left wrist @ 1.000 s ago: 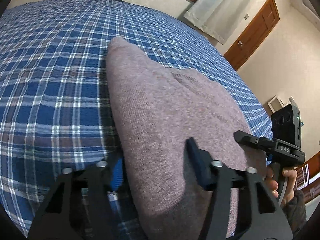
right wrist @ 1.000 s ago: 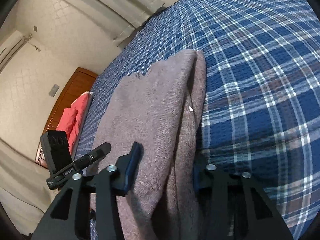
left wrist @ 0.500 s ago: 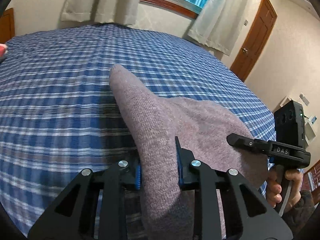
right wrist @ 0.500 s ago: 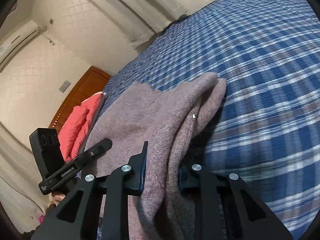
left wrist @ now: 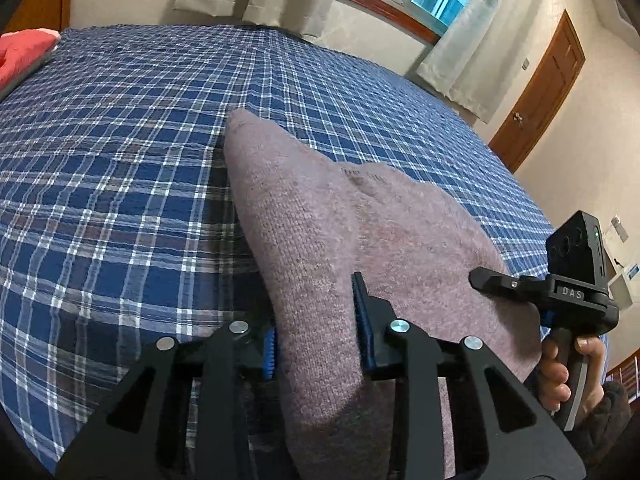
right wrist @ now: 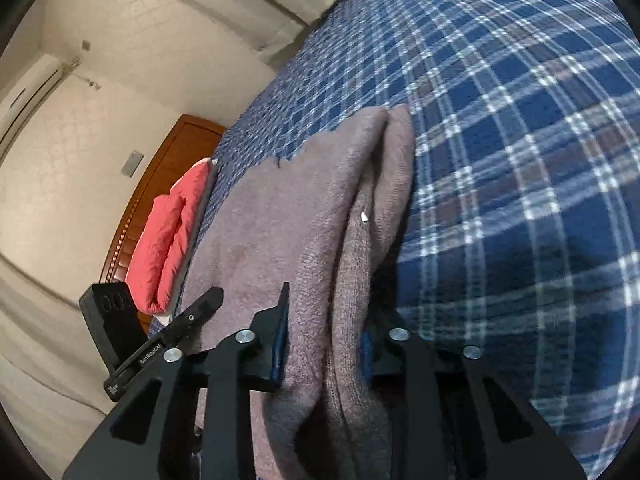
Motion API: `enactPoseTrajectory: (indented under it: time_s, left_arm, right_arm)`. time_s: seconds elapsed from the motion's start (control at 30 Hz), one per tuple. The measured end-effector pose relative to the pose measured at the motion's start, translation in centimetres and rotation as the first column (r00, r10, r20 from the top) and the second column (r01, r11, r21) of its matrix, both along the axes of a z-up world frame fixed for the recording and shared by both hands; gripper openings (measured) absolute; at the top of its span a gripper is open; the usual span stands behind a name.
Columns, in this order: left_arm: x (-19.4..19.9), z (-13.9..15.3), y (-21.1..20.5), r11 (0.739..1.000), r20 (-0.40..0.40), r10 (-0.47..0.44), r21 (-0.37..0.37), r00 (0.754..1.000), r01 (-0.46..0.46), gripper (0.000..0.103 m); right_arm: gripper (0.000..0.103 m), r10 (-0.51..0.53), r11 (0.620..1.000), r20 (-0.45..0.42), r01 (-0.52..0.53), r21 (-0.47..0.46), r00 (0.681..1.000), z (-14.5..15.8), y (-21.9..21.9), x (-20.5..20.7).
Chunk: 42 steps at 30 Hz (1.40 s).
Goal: Fold small clothes
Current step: 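Grasp the sweater end with the left gripper while the right gripper holds the fold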
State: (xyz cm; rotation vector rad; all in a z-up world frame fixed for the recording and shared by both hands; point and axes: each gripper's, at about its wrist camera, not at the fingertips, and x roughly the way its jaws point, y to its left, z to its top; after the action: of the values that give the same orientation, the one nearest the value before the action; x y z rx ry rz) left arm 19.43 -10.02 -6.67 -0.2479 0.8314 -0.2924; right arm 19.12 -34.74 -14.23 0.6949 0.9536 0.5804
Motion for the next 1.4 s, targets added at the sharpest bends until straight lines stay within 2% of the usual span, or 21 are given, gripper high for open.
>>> enactPoseTrajectory:
  time_s: [0.13, 0.2, 0.33, 0.4, 0.47, 0.5, 0.53, 0.57, 0.6, 0.63, 0.7, 0.8, 0.97, 1.07, 1.17, 1.27, 1.33, 1.4]
  left_arm:
    - [-1.0, 0.2, 0.3, 1.0, -0.007, 0.017, 0.006, 1.0, -0.017, 0.052]
    - [-1.6, 0.3, 0.7, 1.0, -0.013, 0.019, -0.004, 1.0, -0.019, 0.057]
    - [-3.3, 0.0, 1.2, 0.999, -0.04, 0.016, -0.044, 0.999, -0.017, 0.071]
    - [-4.1, -0.6, 1.4, 0.997, -0.063, 0.014, -0.076, 0.998, -0.019, 0.073]
    - [-4.5, -1.3, 1.6, 0.993, -0.073, 0.017, -0.112, 0.997, -0.025, 0.073]
    - [-4.8, -1.5, 1.6, 0.993, -0.067, 0.022, -0.118, 0.998, -0.03, 0.073]
    - [-4.9, -1.5, 1.5, 0.993, -0.061, 0.024, -0.117, 0.998, -0.031, 0.068]
    - [-4.9, -1.6, 1.2, 0.993, -0.056, 0.014, -0.117, 0.998, -0.021, 0.061]
    - [-4.9, -1.5, 1.0, 0.993, -0.056, 0.002, -0.12, 0.998, -0.009, 0.048]
    - [-4.9, -1.4, 0.7, 0.992, -0.056, -0.011, -0.126, 0.998, 0.004, 0.042]
    - [-4.8, -0.8, 0.3, 0.995, -0.05, -0.013, -0.096, 0.999, 0.008, 0.034]
    - [-4.9, 0.5, 0.1, 0.995, -0.043, -0.032, -0.093, 0.999, 0.028, 0.027]
    - [-6.5, 1.9, 0.7, 0.987, -0.061, -0.05, -0.153, 0.997, 0.041, 0.026]
    - [-8.9, 1.2, 0.9, 0.989, -0.065, -0.071, -0.137, 0.995, 0.062, 0.026]
    - [-10.5, -0.9, 1.0, 0.994, -0.072, -0.058, -0.101, 0.996, 0.05, 0.027]
    - [-10.8, -1.5, 1.8, 0.989, -0.054, -0.048, -0.143, 0.997, 0.04, 0.032]
    - [-10.8, -1.4, 2.2, 0.989, -0.057, -0.033, -0.144, 0.998, 0.024, 0.041]
    - [-11.2, -0.8, 2.4, 0.993, -0.033, -0.013, -0.114, 0.999, 0.009, 0.05]
  right_arm:
    - [0.054, 0.006, 1.0, 0.006, -0.006, 0.003, 1.0, 0.5, -0.5, -1.6]
    - [0.063, 0.014, 1.0, 0.018, -0.013, -0.017, 1.0, 0.7, -0.4, -2.6]
    - [0.069, 0.029, 0.992, 0.048, -0.023, -0.125, 0.998, 1.1, 0.1, -5.1]
    - [0.069, 0.02, 0.986, 0.051, -0.011, -0.167, 0.998, 1.0, 0.1, -5.9]
    - [0.069, 0.009, 0.986, 0.057, 0.001, -0.166, 0.998, 0.6, -0.2, -6.4]
    - [0.069, 0.007, 0.987, 0.056, 0.002, -0.164, 0.998, 0.5, -0.2, -6.6]
    - [0.068, 0.007, 0.985, 0.053, 0.002, -0.171, 0.999, 0.6, -0.1, -6.7]
    - [0.063, 0.008, 0.984, 0.046, 0.0, -0.176, 0.999, 0.6, -0.1, -6.7]
    - [0.052, 0.012, 0.984, 0.035, -0.006, -0.179, 0.999, 0.5, 0.1, -6.8]
    - [0.046, 0.021, 0.984, 0.015, -0.018, -0.175, 1.0, 0.4, 0.5, -6.4]
    - [0.026, 0.031, 0.987, -0.015, -0.033, -0.16, 0.999, 0.0, 0.6, -6.2]
    - [0.017, 0.022, 0.996, -0.028, -0.025, -0.081, 0.999, 0.1, -0.2, -6.4]
    - [0.015, 0.059, 0.997, -0.037, -0.057, 0.042, 0.998, 0.8, -1.7, -8.9]
    - [0.014, 0.074, 0.995, -0.064, -0.069, 0.07, 0.995, -0.5, -2.9, -11.2]
    - [0.014, 0.057, 0.995, -0.089, -0.05, 0.081, 0.994, -2.2, -3.7, -12.0]
    - [0.015, 0.05, 0.993, -0.081, -0.041, 0.113, 0.995, -2.1, -4.0, -12.0]
    - [0.018, 0.054, 0.996, -0.082, -0.048, 0.071, 0.995, -1.7, -3.9, -12.2]
    - [0.027, 0.042, 0.999, -0.068, -0.04, 0.03, 0.997, -0.7, -3.5, -11.6]
